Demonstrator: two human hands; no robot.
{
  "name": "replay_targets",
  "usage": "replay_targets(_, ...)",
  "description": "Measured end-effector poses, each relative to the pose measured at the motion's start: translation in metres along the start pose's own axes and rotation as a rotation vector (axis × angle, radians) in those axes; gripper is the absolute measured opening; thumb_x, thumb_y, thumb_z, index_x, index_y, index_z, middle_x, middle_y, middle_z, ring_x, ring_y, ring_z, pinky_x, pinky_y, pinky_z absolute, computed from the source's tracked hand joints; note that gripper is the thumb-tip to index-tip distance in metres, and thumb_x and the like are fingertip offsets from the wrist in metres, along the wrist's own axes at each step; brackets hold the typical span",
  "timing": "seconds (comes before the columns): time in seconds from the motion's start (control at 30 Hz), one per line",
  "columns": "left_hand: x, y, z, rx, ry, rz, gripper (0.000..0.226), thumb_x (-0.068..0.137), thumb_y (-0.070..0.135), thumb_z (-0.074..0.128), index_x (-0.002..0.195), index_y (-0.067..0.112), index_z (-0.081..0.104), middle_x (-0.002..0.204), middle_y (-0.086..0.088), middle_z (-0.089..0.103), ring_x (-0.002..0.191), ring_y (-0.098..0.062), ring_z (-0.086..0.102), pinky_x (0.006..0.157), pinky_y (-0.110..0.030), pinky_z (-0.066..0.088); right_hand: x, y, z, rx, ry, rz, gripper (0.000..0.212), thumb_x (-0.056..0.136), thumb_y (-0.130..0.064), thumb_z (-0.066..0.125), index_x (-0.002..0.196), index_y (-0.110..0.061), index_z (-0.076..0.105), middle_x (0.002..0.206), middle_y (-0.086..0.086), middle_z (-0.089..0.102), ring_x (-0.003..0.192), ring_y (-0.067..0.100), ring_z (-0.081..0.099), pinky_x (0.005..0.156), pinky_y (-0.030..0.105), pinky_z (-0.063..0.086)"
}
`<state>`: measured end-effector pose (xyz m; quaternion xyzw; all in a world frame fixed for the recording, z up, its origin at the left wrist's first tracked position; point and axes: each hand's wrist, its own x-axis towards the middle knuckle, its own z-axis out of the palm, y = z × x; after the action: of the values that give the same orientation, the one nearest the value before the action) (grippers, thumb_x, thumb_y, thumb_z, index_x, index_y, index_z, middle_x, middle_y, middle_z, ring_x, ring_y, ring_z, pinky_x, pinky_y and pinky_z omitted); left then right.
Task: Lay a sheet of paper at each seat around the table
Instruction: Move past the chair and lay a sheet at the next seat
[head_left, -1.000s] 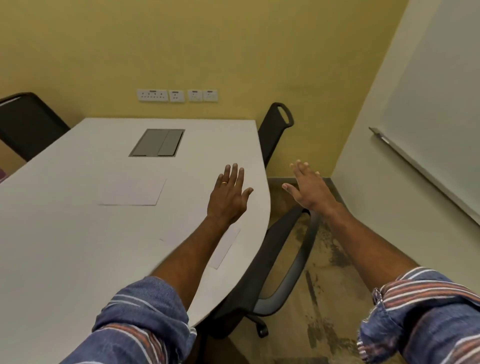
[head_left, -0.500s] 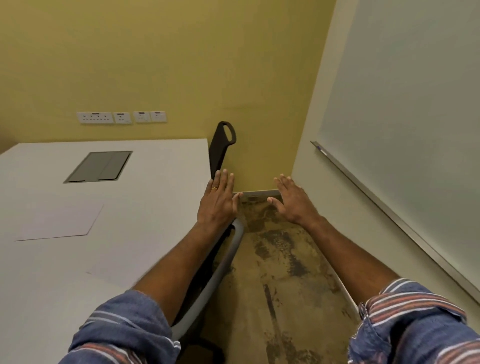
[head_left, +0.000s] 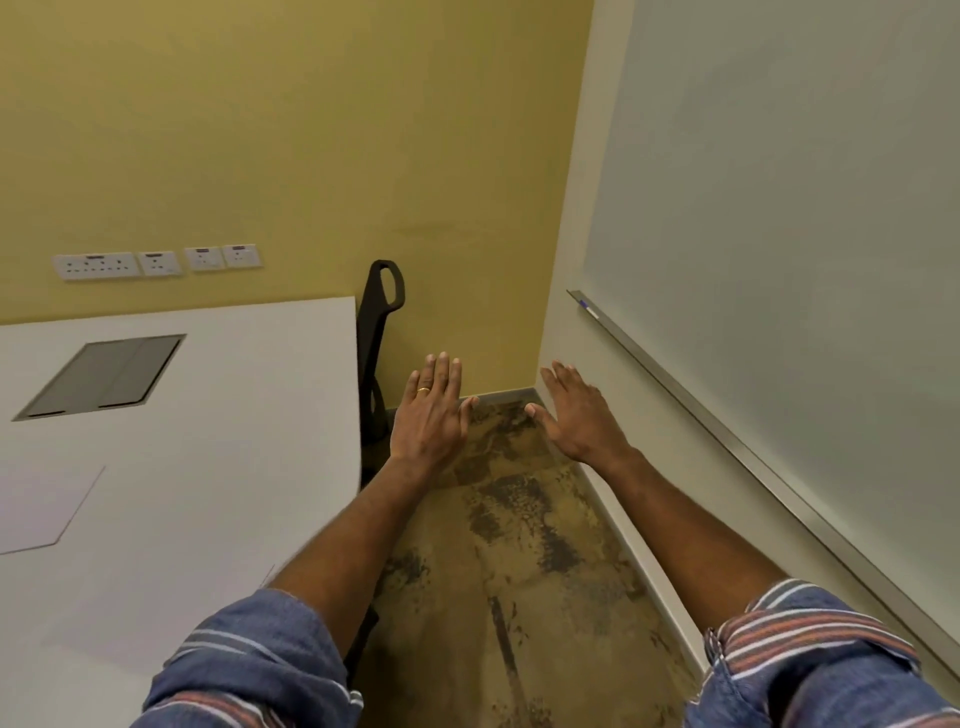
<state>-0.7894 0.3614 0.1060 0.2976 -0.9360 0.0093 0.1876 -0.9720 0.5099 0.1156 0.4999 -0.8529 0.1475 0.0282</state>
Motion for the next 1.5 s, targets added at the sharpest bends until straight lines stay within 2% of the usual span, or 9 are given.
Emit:
replay_targets(0.4, 0.115, 0.011, 0.045, -0.046, -0.007, 0.047, 0.066, 0.104, 0.049, 0.008, 0.158, 0.011, 0.001, 0.166, -0.01, -0.002, 0.153, -0.024, -0.007, 0.125, -0.045, 0.006, 0.104, 0.045, 0.0, -0.019, 0.039, 0.05, 0.067, 0.102, -0.052, 0.031, 0.157, -0.017, 0.014, 0.166, 0.005, 0.006, 0.153, 0.023, 0.003, 0.122, 0.046, 0.01)
replay_targets(0.7, 0.182, -0.016, 0.084, -0.035, -0.028, -0.041, 0.066, 0.104, 0.048, 0.006, 0.158, 0.011, 0.001, 0.166, -0.01, -0.002, 0.153, -0.024, -0.009, 0.125, -0.044, 0.003, 0.208, 0.057, 0.028, 0.017, -0.005, -0.028, 0.065, 0.103, -0.051, 0.029, 0.157, -0.018, 0.015, 0.166, 0.004, 0.007, 0.153, 0.021, 0.003, 0.122, 0.046, 0.011)
replay_targets(0.9, 0.236, -0.053, 0.109, 0.017, -0.017, -0.207, 0.064, 0.104, 0.046, 0.009, 0.158, 0.011, 0.002, 0.166, -0.009, -0.002, 0.153, -0.024, -0.01, 0.125, -0.043, -0.001, 0.305, 0.065, 0.051, 0.014, -0.039, -0.159, 0.066, 0.103, -0.052, 0.027, 0.157, -0.017, 0.015, 0.166, 0.005, 0.008, 0.153, 0.022, 0.005, 0.123, 0.046, 0.012)
replay_targets(1.1, 0.272, -0.077, 0.126, 0.053, 0.028, -0.42, 0.064, 0.105, 0.046, 0.012, 0.158, 0.012, 0.005, 0.166, -0.009, -0.003, 0.152, -0.029, -0.013, 0.125, -0.046, 0.006, 0.392, 0.054, 0.065, 0.03, -0.066, -0.333, 0.063, 0.103, -0.051, 0.025, 0.157, -0.018, 0.015, 0.166, 0.003, 0.007, 0.152, 0.021, 0.004, 0.123, 0.046, 0.011)
replay_targets(1.17, 0.274, -0.087, 0.129, 0.054, 0.007, -0.498, 0.064, 0.105, 0.046, 0.012, 0.158, 0.011, 0.005, 0.166, -0.01, -0.003, 0.152, -0.031, -0.011, 0.125, -0.046, 0.009, 0.416, 0.039, 0.076, 0.062, -0.108, -0.394, 0.062, 0.104, -0.049, 0.025, 0.157, -0.018, 0.016, 0.166, 0.003, 0.008, 0.152, 0.021, 0.005, 0.123, 0.046, 0.011)
replay_targets(1.3, 0.283, -0.108, 0.133, 0.016, 0.049, -0.58, 0.065, 0.105, 0.047, 0.01, 0.158, 0.011, 0.001, 0.166, -0.008, -0.006, 0.153, -0.023, -0.01, 0.125, -0.042, 0.006, 0.442, 0.014, 0.092, 0.077, -0.117, -0.475, 0.061, 0.104, -0.047, 0.026, 0.157, -0.018, 0.016, 0.166, 0.003, 0.007, 0.152, 0.02, 0.005, 0.123, 0.046, 0.011)
replay_targets(1.5, 0.289, -0.167, 0.142, 0.111, 0.06, -0.698, 0.071, 0.1, 0.049, -0.003, 0.158, 0.008, 0.002, 0.166, -0.01, -0.006, 0.153, -0.025, -0.01, 0.125, -0.043, 0.005, 0.483, -0.054, 0.135, 0.103, -0.186, -0.628, 0.059, 0.105, -0.047, 0.025, 0.157, -0.02, 0.016, 0.166, 0.001, 0.006, 0.153, 0.019, 0.002, 0.124, 0.046, 0.01)
